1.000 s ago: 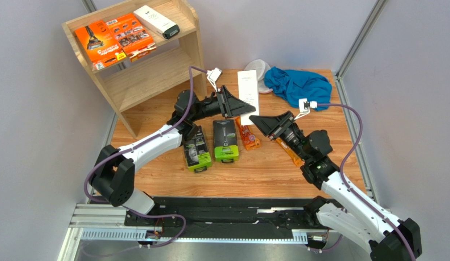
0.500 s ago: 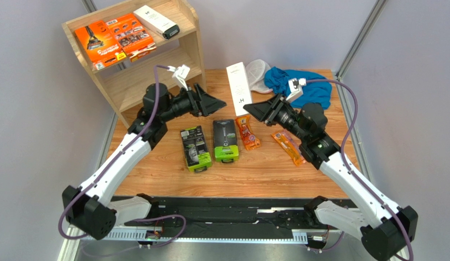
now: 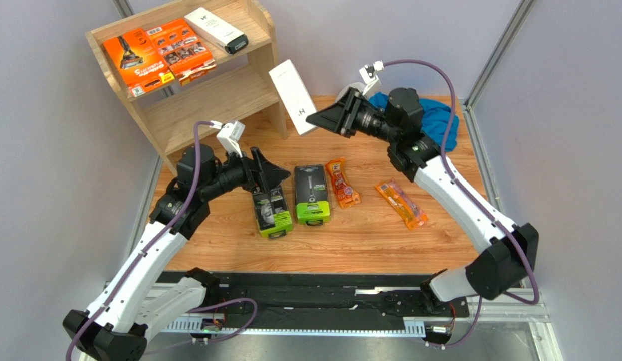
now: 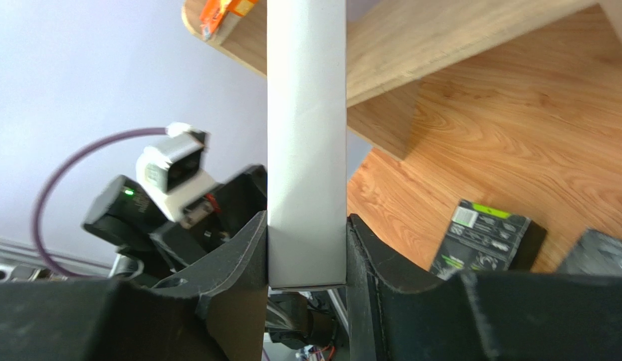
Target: Place and organize the shaving razors onto the shelf
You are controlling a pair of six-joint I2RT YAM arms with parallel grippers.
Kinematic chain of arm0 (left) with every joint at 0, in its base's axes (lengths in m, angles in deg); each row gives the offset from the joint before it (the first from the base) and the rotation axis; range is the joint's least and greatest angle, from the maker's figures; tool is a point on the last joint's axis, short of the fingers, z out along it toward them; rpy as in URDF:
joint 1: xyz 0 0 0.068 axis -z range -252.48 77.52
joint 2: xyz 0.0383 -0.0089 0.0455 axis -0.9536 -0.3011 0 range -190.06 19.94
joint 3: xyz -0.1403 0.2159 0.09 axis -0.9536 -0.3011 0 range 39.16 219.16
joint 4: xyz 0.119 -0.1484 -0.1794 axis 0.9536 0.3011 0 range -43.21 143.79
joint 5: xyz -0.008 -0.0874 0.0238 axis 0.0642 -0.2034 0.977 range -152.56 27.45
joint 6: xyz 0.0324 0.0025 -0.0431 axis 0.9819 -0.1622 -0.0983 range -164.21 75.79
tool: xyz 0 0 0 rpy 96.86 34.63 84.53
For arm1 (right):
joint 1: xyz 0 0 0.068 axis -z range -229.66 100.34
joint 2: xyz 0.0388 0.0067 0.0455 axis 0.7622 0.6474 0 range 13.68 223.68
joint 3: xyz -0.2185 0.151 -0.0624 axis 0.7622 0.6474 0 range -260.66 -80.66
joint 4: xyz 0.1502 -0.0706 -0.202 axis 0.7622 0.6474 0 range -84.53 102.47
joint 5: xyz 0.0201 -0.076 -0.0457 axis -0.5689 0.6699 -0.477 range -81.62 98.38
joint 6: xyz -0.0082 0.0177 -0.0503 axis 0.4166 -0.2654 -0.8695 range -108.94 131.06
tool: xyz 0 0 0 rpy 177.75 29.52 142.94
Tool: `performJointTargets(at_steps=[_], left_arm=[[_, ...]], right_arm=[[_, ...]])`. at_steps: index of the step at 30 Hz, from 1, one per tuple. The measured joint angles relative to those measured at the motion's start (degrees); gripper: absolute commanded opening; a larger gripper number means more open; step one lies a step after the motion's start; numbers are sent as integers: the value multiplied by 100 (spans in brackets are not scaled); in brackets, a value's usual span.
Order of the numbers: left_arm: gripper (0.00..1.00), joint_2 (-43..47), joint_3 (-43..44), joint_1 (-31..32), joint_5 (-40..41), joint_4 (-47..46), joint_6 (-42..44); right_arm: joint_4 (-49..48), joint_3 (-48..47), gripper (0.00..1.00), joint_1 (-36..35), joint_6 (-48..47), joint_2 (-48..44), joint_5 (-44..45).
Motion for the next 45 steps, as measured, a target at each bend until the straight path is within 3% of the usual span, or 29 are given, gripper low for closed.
performJointTargets(at_steps=[13, 25, 45], left_arm=[[85, 46, -68, 0, 570, 675, 586], [85, -37, 11, 0, 625, 780, 717], [85, 186, -79, 0, 658, 868, 848]], right_arm=[[-210, -2549, 1, -2, 459, 1878, -874], [201, -5595, 0, 13, 883, 3812, -931], [474, -5724, 0, 234, 1338, 4225, -662]])
